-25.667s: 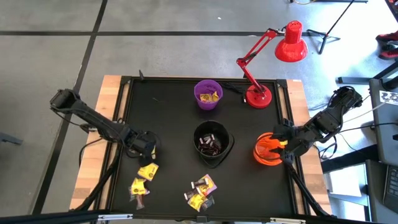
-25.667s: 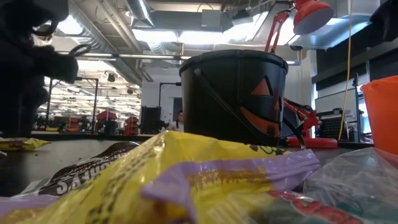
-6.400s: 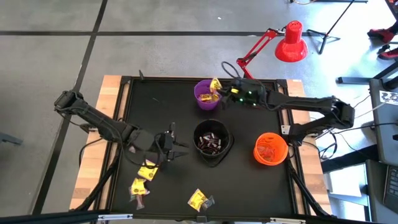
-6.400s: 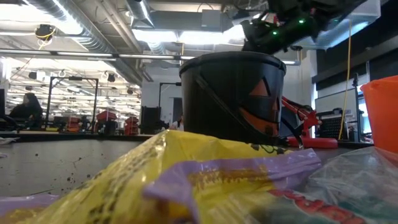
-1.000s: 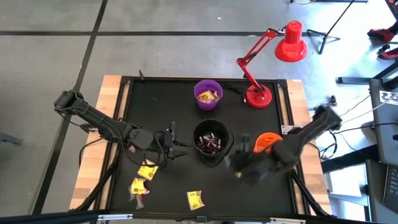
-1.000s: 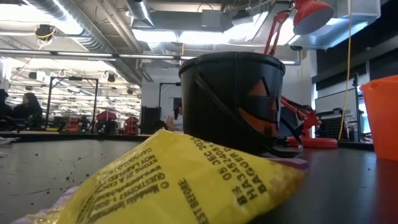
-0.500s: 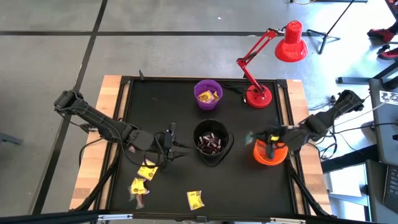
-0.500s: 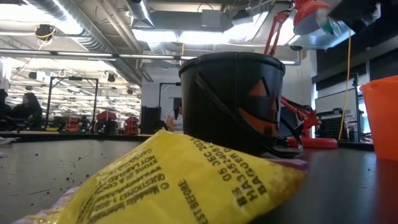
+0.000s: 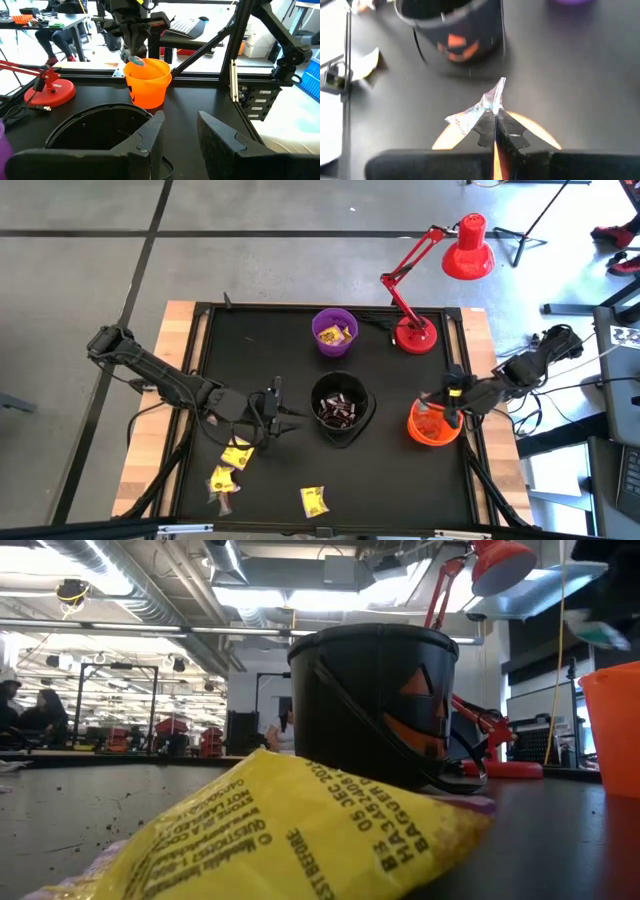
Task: Sort candy
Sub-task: Put the blue gummy into the orange bucket
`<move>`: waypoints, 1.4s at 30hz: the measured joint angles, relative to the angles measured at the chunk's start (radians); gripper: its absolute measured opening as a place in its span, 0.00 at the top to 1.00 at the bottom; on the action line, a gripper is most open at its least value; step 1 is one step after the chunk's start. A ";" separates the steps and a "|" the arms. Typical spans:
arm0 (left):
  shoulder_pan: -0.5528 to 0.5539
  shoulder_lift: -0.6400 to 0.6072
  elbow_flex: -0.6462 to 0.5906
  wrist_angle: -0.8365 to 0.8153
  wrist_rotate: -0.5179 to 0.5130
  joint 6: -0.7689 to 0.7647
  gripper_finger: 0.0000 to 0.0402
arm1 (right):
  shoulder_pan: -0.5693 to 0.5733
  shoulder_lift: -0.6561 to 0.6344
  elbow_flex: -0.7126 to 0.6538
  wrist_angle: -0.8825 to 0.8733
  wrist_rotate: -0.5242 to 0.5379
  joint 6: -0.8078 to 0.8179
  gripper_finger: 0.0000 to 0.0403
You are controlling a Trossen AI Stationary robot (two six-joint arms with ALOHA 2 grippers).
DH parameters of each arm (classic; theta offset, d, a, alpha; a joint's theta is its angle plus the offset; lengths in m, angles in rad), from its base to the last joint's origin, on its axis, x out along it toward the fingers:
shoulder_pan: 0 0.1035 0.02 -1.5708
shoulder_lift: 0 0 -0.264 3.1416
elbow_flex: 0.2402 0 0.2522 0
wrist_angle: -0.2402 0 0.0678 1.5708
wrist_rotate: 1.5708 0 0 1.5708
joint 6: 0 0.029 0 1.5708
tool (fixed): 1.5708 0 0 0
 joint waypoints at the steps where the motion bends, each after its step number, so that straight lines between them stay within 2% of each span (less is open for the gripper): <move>1: 0.000 0.000 0.000 0.000 0.000 0.000 0.74 | 0.000 0.000 0.013 -0.039 -0.029 0.033 1.00; 4: 0.000 0.000 0.000 0.000 -0.009 0.000 0.74 | 0.000 0.001 0.034 -0.120 -0.128 0.117 1.00; 8: 0.000 0.000 0.000 0.001 -0.025 -0.001 0.74 | 0.000 0.004 0.037 -0.139 -0.261 0.151 1.00; 12: 0.000 0.000 0.000 0.002 -0.026 -0.016 0.74 | 0.000 0.004 0.037 -0.130 -0.321 0.152 1.00; 20: 0.000 0.000 0.000 0.001 -0.026 -0.019 0.74 | 0.000 0.004 0.037 -0.144 -0.303 0.078 1.00; 26: 0.002 0.000 0.000 0.001 -0.026 -0.017 0.74 | 0.000 0.005 0.037 -0.134 -0.299 0.081 1.00; 30: 0.009 0.000 0.000 0.001 -0.027 -0.017 0.74 | 0.000 0.005 0.037 -0.096 -0.221 0.114 1.00; 36: 0.008 0.000 0.000 0.000 -0.025 -0.017 0.74 | 0.000 0.005 0.037 -0.088 -0.211 0.107 1.00; 42: 0.008 0.000 0.000 -0.022 -0.006 -0.017 0.74 | 0.000 0.005 0.037 -0.099 -0.150 0.105 1.00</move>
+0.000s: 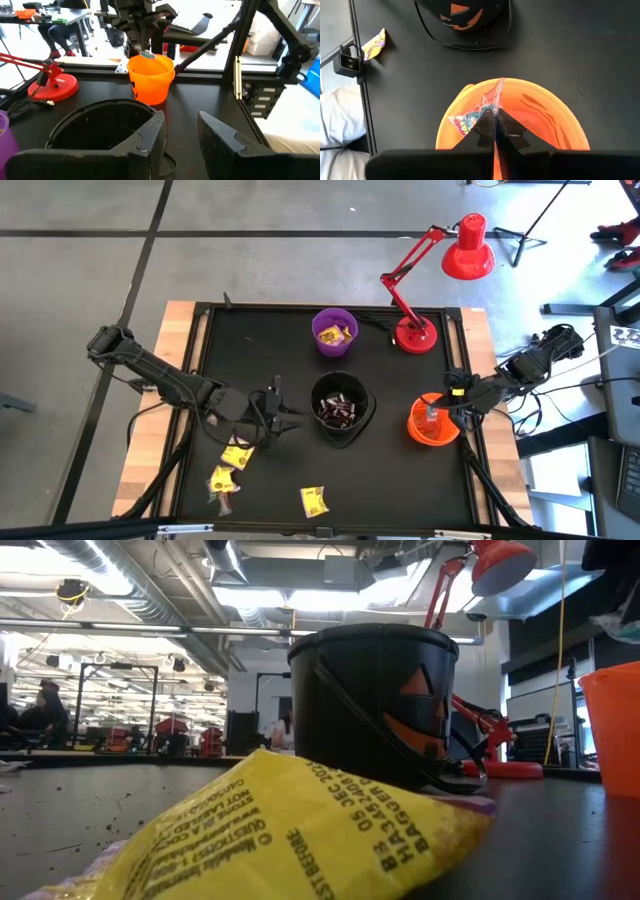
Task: Sort candy
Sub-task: Put the blue gummy into the orange bucket
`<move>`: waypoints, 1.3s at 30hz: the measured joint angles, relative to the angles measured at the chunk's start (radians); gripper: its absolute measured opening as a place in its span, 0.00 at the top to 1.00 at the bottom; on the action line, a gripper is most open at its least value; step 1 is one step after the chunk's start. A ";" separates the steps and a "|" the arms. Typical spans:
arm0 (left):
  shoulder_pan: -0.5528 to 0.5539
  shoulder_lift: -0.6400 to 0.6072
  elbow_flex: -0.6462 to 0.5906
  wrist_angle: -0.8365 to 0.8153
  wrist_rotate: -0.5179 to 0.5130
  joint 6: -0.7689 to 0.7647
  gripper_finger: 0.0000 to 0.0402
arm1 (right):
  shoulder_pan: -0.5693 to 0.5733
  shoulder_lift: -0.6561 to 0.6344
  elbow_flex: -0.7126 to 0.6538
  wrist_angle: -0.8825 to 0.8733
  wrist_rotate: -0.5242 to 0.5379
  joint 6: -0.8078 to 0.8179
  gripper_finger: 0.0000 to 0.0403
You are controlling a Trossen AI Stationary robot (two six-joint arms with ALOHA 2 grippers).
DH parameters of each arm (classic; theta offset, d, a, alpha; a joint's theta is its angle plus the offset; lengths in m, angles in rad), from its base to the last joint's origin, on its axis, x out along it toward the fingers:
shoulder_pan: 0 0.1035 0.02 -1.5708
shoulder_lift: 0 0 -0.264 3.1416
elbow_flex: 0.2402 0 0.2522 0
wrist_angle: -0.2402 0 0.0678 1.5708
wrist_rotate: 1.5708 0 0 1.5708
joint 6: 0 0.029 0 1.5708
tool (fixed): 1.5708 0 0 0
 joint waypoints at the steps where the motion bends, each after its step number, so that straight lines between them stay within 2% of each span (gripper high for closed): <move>1: 0.000 0.000 0.000 -0.006 0.000 0.000 0.74 | 0.000 0.000 0.000 -0.004 0.000 0.000 1.00; 11: 0.000 0.000 -0.001 -0.031 0.001 0.000 0.74 | 0.000 0.000 0.000 -0.123 -0.021 -0.026 1.00; 16: 0.000 0.000 -0.001 -0.039 0.001 0.000 0.74 | 0.000 0.000 0.000 -0.125 -0.073 -0.027 1.00; 32: 0.000 0.000 -0.001 -0.039 -0.005 -0.003 0.74 | 0.000 0.000 0.000 -0.117 -0.091 -0.027 1.00; 35: 0.000 0.000 -0.001 -0.039 -0.005 -0.006 0.74 | 0.000 0.000 0.000 -0.075 -0.129 -0.059 0.97; 39: 0.000 0.000 -0.001 -0.039 -0.012 -0.007 0.74 | 0.000 0.000 0.000 -0.027 -0.198 -0.194 0.87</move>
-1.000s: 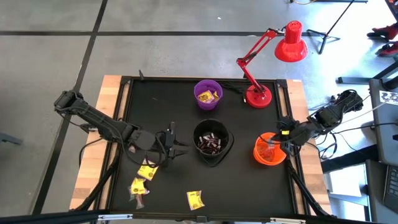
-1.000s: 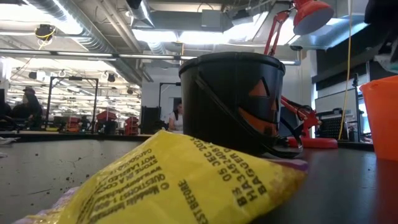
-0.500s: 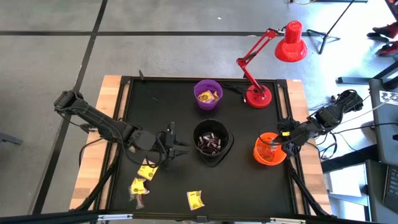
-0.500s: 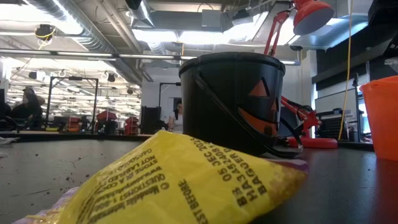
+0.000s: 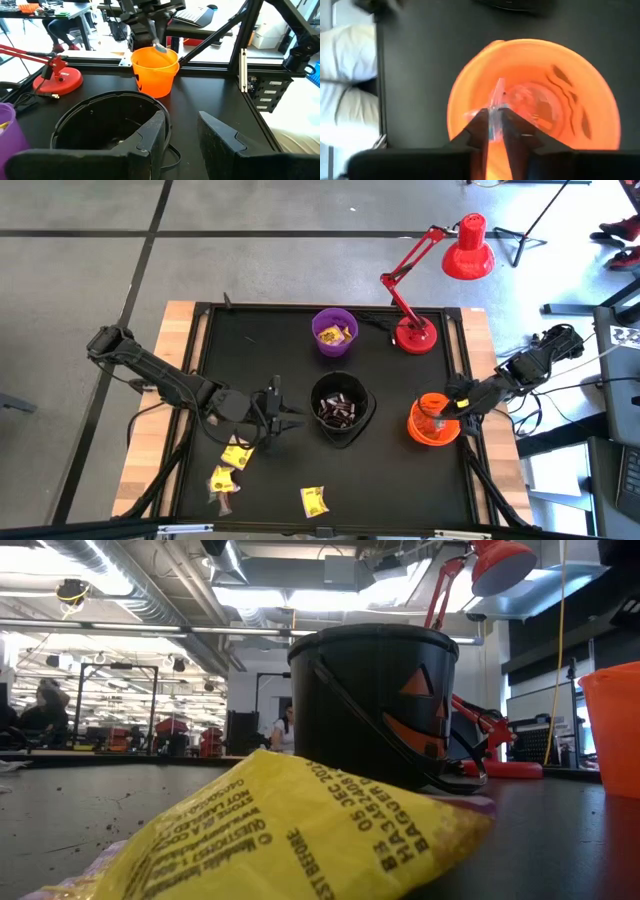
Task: Sort candy
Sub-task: Put the blue gummy into the orange bucket, then put the yellow candy into the purple bucket
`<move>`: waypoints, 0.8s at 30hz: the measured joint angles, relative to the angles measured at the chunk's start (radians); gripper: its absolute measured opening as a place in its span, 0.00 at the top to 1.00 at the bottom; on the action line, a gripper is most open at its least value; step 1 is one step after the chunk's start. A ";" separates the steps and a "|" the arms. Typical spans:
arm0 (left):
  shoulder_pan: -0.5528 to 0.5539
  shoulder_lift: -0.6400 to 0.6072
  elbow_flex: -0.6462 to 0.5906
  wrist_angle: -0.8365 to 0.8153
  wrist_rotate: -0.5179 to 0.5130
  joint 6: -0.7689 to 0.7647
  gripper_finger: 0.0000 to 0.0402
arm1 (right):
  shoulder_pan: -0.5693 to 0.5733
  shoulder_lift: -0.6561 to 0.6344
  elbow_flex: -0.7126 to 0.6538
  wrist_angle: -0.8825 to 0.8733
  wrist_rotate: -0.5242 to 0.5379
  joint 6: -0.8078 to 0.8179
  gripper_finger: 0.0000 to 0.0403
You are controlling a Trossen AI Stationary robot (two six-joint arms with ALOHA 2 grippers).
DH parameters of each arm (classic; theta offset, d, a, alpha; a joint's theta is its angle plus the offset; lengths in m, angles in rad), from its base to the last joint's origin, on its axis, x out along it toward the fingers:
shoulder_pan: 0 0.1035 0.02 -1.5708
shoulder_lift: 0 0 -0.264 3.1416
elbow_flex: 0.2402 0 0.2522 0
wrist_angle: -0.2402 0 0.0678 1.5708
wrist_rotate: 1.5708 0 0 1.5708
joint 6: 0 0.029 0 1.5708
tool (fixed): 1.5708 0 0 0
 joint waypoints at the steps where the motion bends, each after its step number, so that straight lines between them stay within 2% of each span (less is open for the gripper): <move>1: 0.000 0.000 0.000 0.000 -0.005 0.000 0.74 | 0.000 0.000 0.000 0.010 -0.005 -0.017 0.84; 9: 0.000 0.051 0.000 0.001 -0.009 -0.011 0.74 | 0.000 0.000 0.000 0.034 -0.006 -0.040 0.58; 12: 0.001 0.086 0.000 0.000 -0.009 -0.021 0.74 | 0.000 0.000 0.000 0.077 0.033 -0.040 0.51; 20: 0.002 0.097 0.000 0.038 -0.006 -0.022 0.74 | 0.000 0.000 0.000 0.088 0.030 -0.041 0.48; 24: 0.003 0.095 0.000 0.056 0.036 -0.020 0.74 | 0.000 0.000 0.000 0.088 0.030 -0.040 0.48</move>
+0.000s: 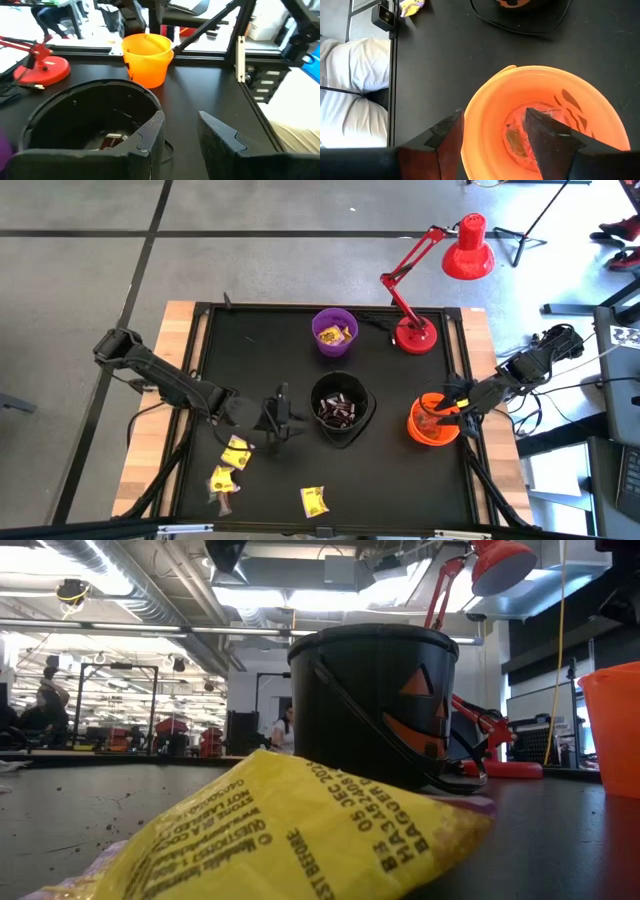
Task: Sort candy
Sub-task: Put the yellow candy into the purple bucket
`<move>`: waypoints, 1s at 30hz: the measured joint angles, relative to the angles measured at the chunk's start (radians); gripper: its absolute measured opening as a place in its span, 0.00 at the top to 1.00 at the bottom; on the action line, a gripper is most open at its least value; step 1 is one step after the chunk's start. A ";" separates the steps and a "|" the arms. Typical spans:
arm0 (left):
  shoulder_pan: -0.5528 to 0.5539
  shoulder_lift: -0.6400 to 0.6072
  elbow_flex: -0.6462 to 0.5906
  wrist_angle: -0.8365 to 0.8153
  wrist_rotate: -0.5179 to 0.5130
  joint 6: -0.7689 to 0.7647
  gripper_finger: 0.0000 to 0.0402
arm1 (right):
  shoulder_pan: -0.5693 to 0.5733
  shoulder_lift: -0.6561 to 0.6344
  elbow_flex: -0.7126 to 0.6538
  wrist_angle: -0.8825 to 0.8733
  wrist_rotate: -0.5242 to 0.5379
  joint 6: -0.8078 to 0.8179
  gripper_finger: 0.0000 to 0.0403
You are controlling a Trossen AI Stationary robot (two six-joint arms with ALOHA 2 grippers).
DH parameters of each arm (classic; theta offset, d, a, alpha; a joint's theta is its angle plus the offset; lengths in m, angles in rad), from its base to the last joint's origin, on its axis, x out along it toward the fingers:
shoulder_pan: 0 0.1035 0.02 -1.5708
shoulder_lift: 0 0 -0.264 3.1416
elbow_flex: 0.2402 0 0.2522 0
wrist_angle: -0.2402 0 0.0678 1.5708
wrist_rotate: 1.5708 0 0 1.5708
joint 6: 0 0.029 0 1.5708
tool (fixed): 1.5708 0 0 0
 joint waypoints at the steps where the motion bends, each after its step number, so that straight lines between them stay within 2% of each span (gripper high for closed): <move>1: 0.000 0.000 0.000 0.000 0.009 0.000 0.74 | 0.000 0.000 0.000 0.000 0.001 0.000 0.48; 4: 0.000 0.000 0.000 0.000 0.012 0.000 0.74 | 0.000 0.000 0.000 0.013 0.053 0.004 0.48; 6: -0.001 0.000 0.000 -0.001 0.012 0.000 0.74 | 0.000 0.000 0.000 0.062 0.126 0.036 0.49; 10: -0.001 0.000 0.000 0.003 0.012 0.000 0.74 | 0.000 0.030 0.000 0.273 0.354 0.184 0.49; 15: -0.001 0.000 0.000 0.005 0.012 0.001 0.74 | 0.000 0.094 0.000 0.566 0.653 0.181 0.49; 18: -0.001 0.000 0.000 0.005 0.012 0.001 0.74 | -0.001 0.137 0.000 0.681 0.771 0.179 0.49; 22: -0.001 0.000 0.000 0.005 0.012 0.001 0.74 | 0.000 0.170 0.000 0.768 0.779 0.179 0.49; 30: -0.001 0.000 0.000 -0.019 0.012 0.001 0.74 | -0.001 0.214 0.000 0.782 0.750 0.185 0.49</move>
